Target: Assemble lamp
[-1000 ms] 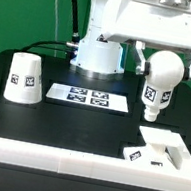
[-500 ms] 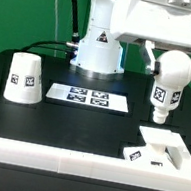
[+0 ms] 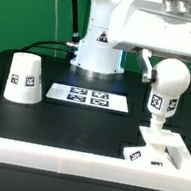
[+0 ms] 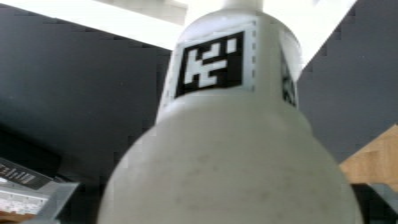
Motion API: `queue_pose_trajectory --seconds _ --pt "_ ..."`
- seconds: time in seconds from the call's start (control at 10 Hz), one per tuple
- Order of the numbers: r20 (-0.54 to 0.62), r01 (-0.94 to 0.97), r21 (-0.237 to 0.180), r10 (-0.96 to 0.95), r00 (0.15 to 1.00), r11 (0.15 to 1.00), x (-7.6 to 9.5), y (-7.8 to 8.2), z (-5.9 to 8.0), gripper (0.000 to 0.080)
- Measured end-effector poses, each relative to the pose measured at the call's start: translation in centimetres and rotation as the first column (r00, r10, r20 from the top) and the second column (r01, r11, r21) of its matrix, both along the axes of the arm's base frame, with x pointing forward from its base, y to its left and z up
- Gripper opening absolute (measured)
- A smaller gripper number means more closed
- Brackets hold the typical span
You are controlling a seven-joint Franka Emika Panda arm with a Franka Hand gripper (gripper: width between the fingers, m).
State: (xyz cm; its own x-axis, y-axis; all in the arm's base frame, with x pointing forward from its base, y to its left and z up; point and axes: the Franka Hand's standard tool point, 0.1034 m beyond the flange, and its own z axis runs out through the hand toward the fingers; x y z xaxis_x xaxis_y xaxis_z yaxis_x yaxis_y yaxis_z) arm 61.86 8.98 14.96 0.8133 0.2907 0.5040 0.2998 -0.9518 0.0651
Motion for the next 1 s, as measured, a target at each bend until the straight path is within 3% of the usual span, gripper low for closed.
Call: queue_pose_trajectory --seconds 1.0 --pt "-0.027 -0.009 0.001 0.009 1.0 1.0 0.0 0.7 -2.0 0.0579"
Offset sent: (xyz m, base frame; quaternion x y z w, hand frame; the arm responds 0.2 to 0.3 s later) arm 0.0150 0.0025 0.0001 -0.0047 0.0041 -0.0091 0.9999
